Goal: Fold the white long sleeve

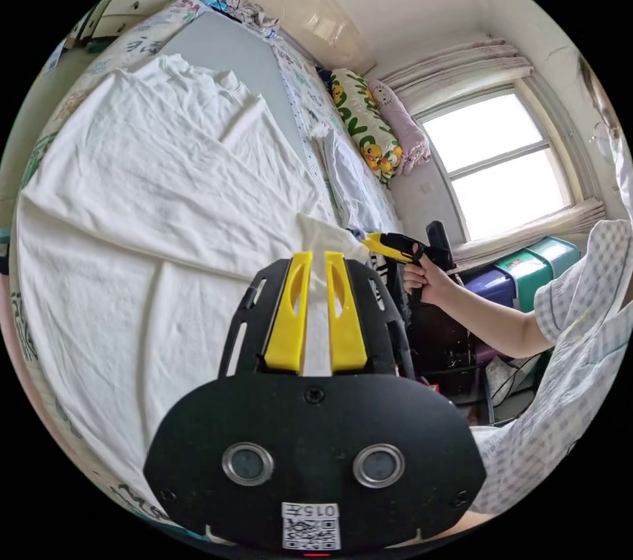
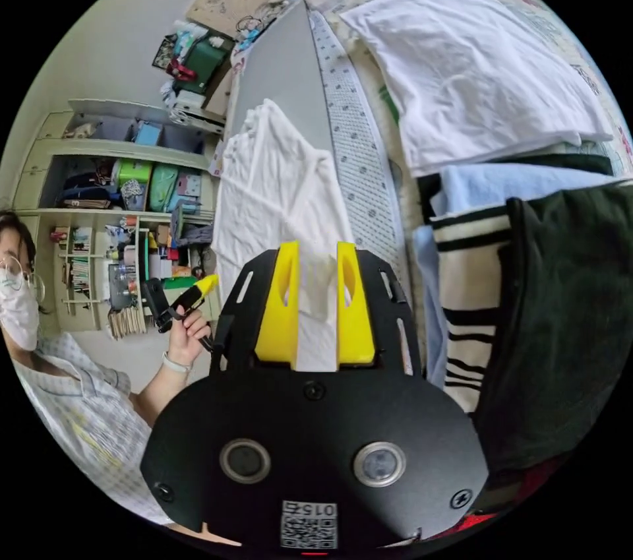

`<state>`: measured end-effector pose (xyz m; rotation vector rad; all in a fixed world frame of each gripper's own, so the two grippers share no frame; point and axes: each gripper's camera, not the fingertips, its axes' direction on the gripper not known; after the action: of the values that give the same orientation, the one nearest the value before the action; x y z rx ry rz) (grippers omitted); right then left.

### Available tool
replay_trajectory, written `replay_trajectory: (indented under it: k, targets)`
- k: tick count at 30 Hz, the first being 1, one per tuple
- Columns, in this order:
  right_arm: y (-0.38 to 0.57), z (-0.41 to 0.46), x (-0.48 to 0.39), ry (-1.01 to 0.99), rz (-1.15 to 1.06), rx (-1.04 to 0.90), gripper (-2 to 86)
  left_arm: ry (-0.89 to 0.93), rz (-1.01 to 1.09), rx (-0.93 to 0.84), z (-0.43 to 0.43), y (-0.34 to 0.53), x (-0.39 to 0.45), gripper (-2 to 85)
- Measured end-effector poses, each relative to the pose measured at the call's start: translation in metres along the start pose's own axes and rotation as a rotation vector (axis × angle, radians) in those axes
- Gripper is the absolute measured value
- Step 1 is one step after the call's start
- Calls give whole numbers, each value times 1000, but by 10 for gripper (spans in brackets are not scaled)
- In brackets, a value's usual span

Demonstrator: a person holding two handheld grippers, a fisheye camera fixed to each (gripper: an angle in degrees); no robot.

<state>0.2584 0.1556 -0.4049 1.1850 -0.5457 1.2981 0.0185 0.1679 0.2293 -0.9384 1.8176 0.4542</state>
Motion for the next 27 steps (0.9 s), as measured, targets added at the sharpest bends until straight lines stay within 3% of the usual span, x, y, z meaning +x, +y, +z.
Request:
replay_trajectory:
  k: [7,13,17,23,27]
  targets:
    - [13,52,-29,191,-78,-251,74,-1,-48,-63,7,-1,-35,90]
    - [19,41,-60,294,-71,-273,54,-57,-89,-41,-24,0,-70,90]
    - [15,5,-119,392,-244,-190,58,-143,-199,102,-73,3,-109,98]
    - [-57,41,-232,182,-464,-174,72,-272,-383,306,-128,0,-171,109]
    - [-113,119,-329,118,-653,-200,87,-224,-516,419,-135,-6,-221,110]
